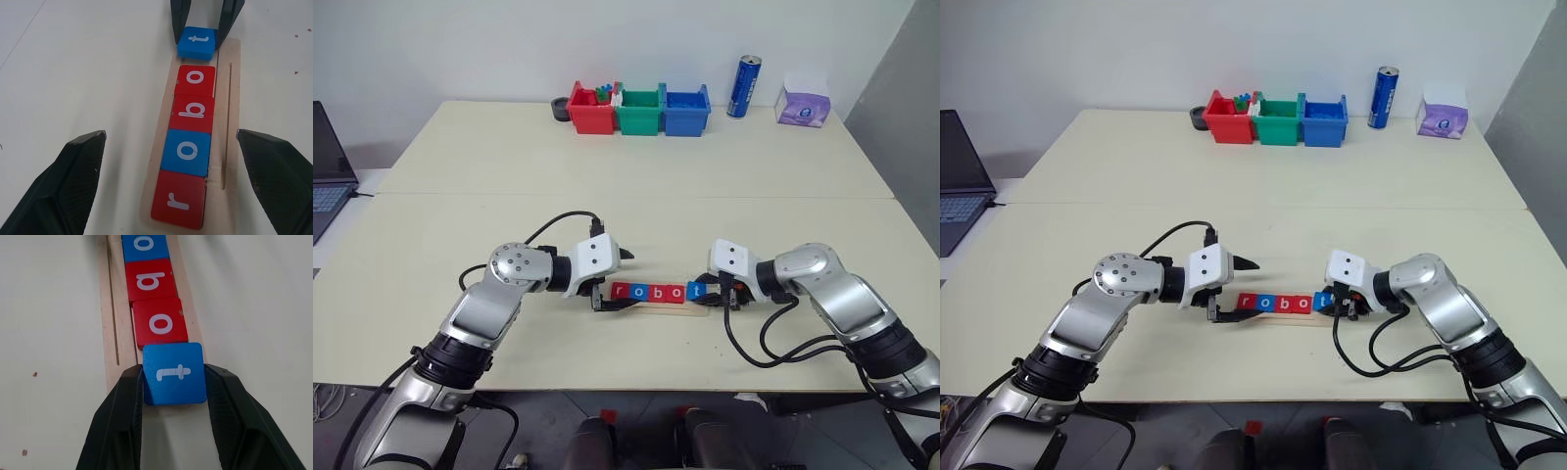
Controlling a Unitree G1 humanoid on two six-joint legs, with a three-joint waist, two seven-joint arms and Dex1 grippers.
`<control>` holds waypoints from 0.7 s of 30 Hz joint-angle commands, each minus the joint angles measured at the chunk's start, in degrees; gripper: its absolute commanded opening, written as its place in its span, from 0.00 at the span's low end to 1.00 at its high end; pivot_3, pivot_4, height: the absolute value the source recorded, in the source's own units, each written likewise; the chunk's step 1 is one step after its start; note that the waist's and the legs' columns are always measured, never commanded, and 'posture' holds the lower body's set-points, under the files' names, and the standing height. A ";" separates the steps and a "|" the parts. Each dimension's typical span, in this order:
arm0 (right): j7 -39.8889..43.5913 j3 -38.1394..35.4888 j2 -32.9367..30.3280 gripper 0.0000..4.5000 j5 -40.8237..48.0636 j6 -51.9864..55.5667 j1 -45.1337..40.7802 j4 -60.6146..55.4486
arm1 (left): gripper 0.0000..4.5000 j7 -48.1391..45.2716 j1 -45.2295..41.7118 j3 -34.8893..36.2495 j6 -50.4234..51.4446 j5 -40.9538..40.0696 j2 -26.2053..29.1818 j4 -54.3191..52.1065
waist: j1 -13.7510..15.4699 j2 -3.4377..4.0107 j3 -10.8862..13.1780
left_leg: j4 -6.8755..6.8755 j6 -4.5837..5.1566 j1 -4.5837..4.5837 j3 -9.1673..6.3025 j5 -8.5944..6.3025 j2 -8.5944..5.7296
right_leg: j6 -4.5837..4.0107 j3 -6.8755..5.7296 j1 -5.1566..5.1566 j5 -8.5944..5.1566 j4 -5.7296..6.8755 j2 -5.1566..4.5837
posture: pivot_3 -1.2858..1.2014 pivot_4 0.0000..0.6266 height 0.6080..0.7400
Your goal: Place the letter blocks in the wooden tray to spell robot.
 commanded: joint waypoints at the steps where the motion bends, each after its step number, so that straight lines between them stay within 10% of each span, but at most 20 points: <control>1: 1.10 -0.45 0.20 0.32 0.16 -0.26 -1.61 -0.45 | 1.00 0.33 0.14 1.13 -0.39 -0.48 -0.01 -2.29 | 0.00 0.00 0.00 | 0.00 0.00 0.00 0.00 0.00 0.00 | 0.00 0.00 0.00 0.00 0.00 0.00 | 0.52 0.24 1.00; 12: 2.32 -0.43 0.79 0.32 0.05 0.88 -2.44 0.16 | 1.00 0.71 -0.10 1.03 -0.53 -0.33 -0.09 -2.16 | 0.00 0.00 0.00 | 0.00 0.00 0.01 0.00 0.00 0.00 | 0.00 -0.01 0.00 0.00 0.01 0.00 | 0.52 0.24 1.00; 21: 2.29 -1.36 1.27 0.99 1.40 2.69 -2.79 -1.50 | 1.00 0.84 -0.27 0.98 -0.63 -0.21 -0.28 -1.93 | 0.00 0.00 0.00 | 0.00 0.00 0.01 0.00 0.00 0.00 | 0.00 0.00 0.00 0.00 0.01 0.00 | 0.52 0.24 1.00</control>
